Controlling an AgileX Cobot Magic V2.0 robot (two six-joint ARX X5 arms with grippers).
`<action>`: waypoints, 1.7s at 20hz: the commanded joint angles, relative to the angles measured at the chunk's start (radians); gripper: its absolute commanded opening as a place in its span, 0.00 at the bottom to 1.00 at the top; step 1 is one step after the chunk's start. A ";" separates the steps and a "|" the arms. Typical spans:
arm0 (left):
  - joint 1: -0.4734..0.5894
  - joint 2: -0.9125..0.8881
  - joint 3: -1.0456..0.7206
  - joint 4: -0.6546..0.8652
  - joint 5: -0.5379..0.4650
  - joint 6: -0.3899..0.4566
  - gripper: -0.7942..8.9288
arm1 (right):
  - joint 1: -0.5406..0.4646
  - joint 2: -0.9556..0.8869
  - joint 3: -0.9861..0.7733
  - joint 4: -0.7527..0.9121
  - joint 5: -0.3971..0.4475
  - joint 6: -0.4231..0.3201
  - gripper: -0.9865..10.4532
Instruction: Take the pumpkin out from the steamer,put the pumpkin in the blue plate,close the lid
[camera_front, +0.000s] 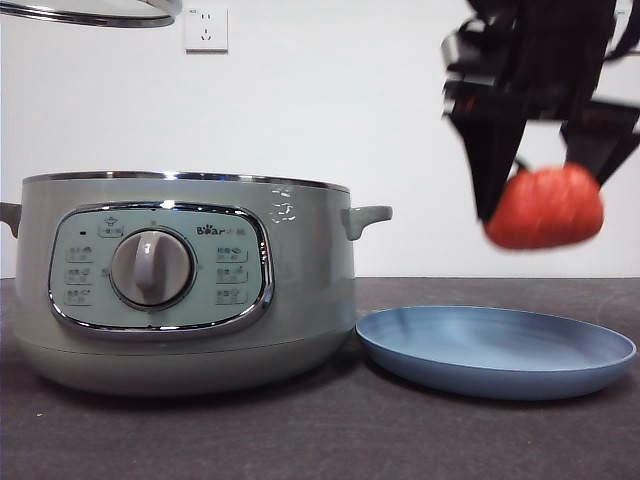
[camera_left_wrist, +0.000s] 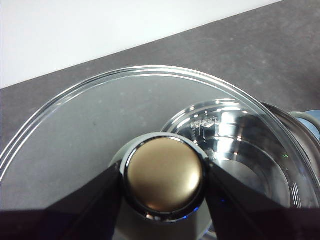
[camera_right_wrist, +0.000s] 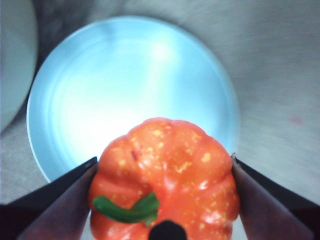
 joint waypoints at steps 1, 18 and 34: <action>0.000 -0.013 0.009 0.067 -0.006 0.001 0.08 | 0.031 -0.003 -0.093 0.124 -0.001 0.016 0.08; 0.000 -0.013 0.009 0.082 -0.004 0.001 0.08 | 0.078 0.094 -0.225 0.395 0.000 0.003 0.09; -0.001 -0.006 0.009 0.130 0.049 0.000 0.08 | 0.079 0.027 -0.225 0.352 0.000 0.034 0.58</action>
